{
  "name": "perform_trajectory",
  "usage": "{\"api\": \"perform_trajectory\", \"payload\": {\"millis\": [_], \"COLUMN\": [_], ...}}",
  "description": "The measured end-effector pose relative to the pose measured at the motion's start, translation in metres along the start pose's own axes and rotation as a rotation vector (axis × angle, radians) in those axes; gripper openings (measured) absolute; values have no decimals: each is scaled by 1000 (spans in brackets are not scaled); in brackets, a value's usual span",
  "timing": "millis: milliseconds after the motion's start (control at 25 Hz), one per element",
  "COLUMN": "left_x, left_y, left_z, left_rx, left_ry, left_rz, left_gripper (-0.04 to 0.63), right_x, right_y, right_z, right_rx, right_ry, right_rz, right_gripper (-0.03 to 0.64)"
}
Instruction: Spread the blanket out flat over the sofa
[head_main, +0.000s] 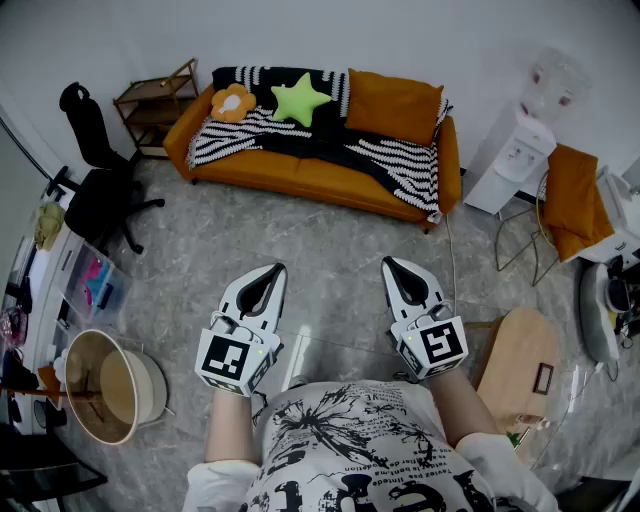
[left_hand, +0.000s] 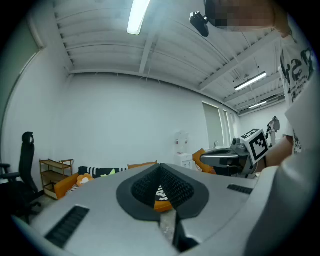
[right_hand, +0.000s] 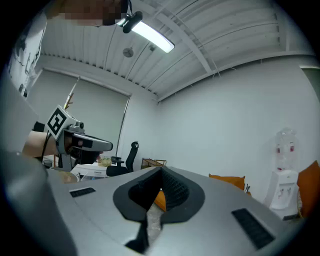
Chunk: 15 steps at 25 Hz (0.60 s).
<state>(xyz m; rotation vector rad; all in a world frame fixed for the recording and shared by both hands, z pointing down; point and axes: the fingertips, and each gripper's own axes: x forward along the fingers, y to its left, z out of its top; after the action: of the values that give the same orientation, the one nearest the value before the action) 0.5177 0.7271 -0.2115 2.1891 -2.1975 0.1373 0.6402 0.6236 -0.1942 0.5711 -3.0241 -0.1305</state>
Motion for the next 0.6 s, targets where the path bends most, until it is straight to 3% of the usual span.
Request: {"api": "perform_trajectory", "payload": {"millis": [400,600], "left_x": [7,-4], "left_y": [26,50], "left_z": [-8,-16], "left_rx": [-23,-45], "left_ry": [8,-9], "left_rz": [-16,-13], "left_gripper": [14,14], "right_x": [24,37], "right_y": [7,17], "right_z": [-6,-5], "right_rx": [2,30], "right_ry": [17,-42], "right_rz": [-13,-119], "right_gripper": [12,13]}}
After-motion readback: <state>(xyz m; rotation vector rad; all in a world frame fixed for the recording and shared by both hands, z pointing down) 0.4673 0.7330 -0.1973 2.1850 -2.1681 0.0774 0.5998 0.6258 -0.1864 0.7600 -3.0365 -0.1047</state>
